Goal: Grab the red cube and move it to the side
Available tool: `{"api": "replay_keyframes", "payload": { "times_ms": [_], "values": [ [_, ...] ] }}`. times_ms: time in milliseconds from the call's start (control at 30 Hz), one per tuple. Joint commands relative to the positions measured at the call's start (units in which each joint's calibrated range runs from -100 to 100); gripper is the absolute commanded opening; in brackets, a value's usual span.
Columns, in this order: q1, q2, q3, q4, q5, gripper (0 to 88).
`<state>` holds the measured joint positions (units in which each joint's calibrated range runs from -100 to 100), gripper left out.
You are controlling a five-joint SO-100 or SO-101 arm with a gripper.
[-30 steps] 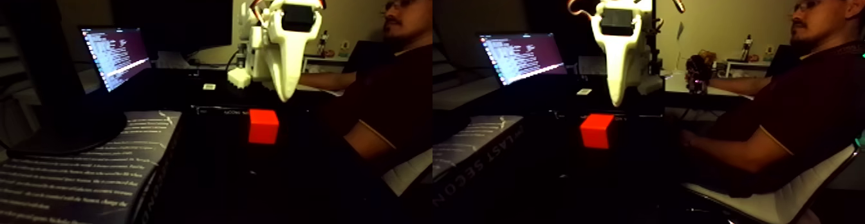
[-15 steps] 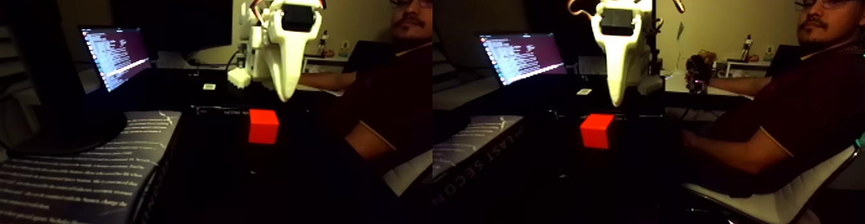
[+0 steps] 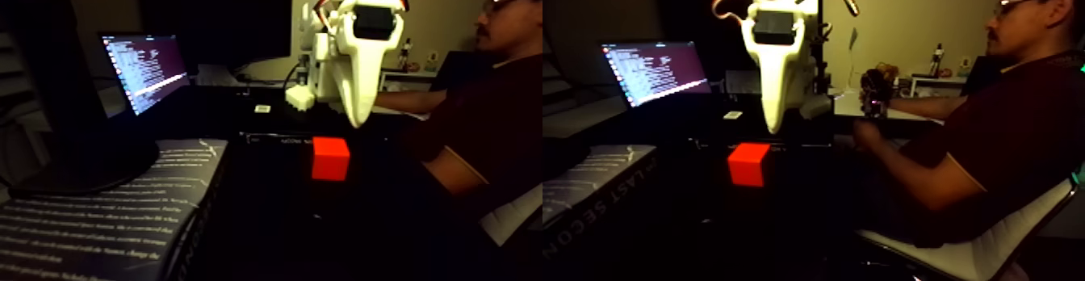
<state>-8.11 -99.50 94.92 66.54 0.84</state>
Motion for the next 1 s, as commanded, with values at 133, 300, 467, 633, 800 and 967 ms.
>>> {"api": "replay_keyframes", "payload": {
  "times_ms": [133, 300, 467, 633, 800, 967],
  "values": [
    [-0.3, 0.17, 0.0, -0.67, 0.11, 0.6],
    [0.2, 0.17, 0.0, -0.67, 0.05, 0.6],
    [0.36, 0.17, 0.0, -0.67, 0.0, 0.6],
    [-0.14, 0.17, -0.09, -0.67, 0.27, 0.6],
    [-0.3, 0.34, -0.27, -0.58, 0.27, 0.6],
    [-0.3, 0.34, -0.9, -0.58, 0.48, 0.7]
  ]
}}
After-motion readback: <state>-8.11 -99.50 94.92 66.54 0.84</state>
